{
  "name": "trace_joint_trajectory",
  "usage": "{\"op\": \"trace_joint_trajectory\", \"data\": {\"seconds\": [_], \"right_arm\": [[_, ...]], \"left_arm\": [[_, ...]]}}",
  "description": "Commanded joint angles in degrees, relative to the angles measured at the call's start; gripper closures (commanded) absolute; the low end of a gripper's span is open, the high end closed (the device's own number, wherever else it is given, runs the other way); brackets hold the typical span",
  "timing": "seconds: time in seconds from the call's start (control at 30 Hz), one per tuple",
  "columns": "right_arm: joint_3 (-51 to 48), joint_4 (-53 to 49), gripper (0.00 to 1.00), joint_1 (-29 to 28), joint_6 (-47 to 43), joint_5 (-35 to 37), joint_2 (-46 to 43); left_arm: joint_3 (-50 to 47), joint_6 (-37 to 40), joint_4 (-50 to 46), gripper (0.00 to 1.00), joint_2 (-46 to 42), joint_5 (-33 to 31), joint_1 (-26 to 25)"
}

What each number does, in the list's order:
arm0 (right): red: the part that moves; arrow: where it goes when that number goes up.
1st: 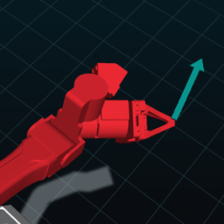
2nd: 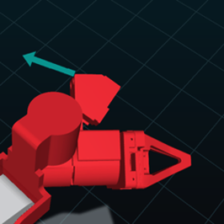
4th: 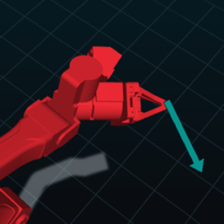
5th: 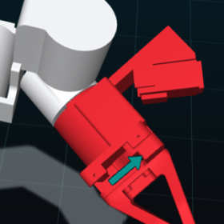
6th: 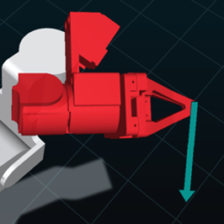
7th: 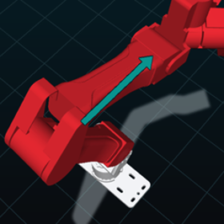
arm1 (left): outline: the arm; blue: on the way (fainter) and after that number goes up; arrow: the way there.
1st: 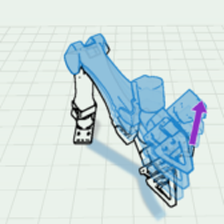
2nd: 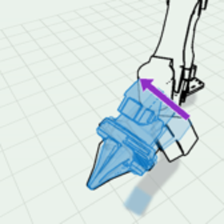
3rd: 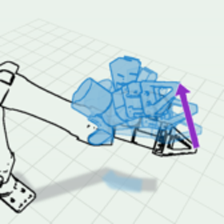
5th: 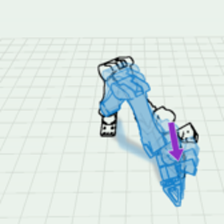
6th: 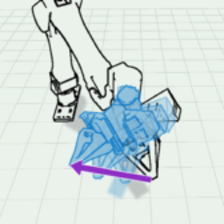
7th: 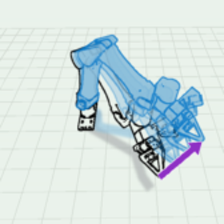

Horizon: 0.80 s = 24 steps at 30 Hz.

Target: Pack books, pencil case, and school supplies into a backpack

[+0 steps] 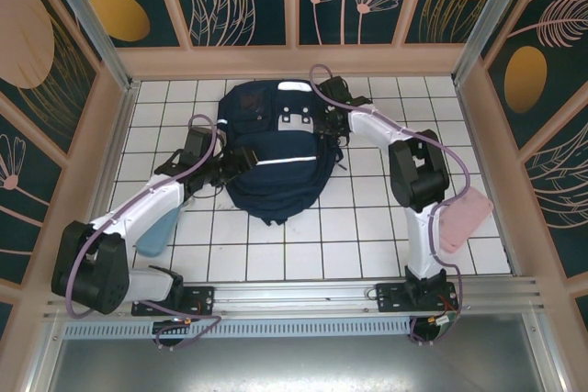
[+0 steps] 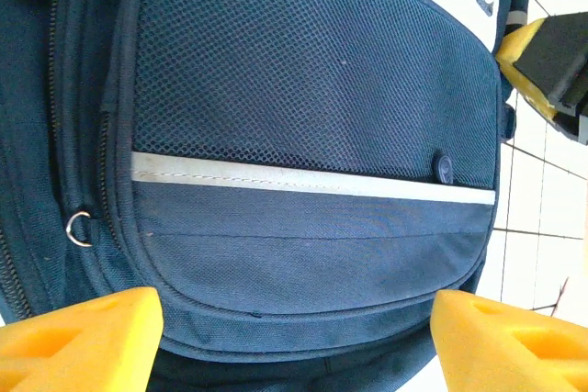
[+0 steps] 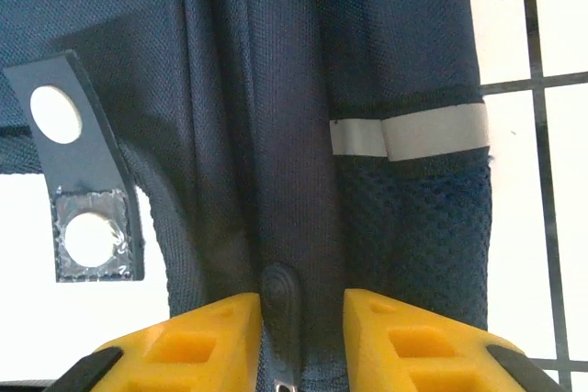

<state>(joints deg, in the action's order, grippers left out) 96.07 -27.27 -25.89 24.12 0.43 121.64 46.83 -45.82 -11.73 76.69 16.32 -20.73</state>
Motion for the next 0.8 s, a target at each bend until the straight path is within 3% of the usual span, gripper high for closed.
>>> {"op": "trace_joint_trajectory", "data": {"seconds": [0.0, 0.37, 0.6, 0.77], "right_arm": [[3.6, -2.7, 0.71, -0.1, -1.5, 2.3, 2.2], [1.4, -5.3, 0.65, -1.4, -12.8, -4.0, -0.3], [2.1, -6.9, 0.69, -1.4, -15.5, -2.5, 0.2], [3.9, -8.4, 0.8, -1.4, -12.7, 3.6, 1.3]], "left_arm": [[1.9, 1.6, 1.7, 0.23, 1.1, 1.0, -0.6], [3.4, 3.6, 0.0, 0.22, 2.1, 0.6, -1.1], [3.5, 3.6, 0.2, 0.22, 2.8, 0.6, -1.2], [3.7, 3.7, 0.1, 0.21, 2.9, 0.7, -1.2]]}}
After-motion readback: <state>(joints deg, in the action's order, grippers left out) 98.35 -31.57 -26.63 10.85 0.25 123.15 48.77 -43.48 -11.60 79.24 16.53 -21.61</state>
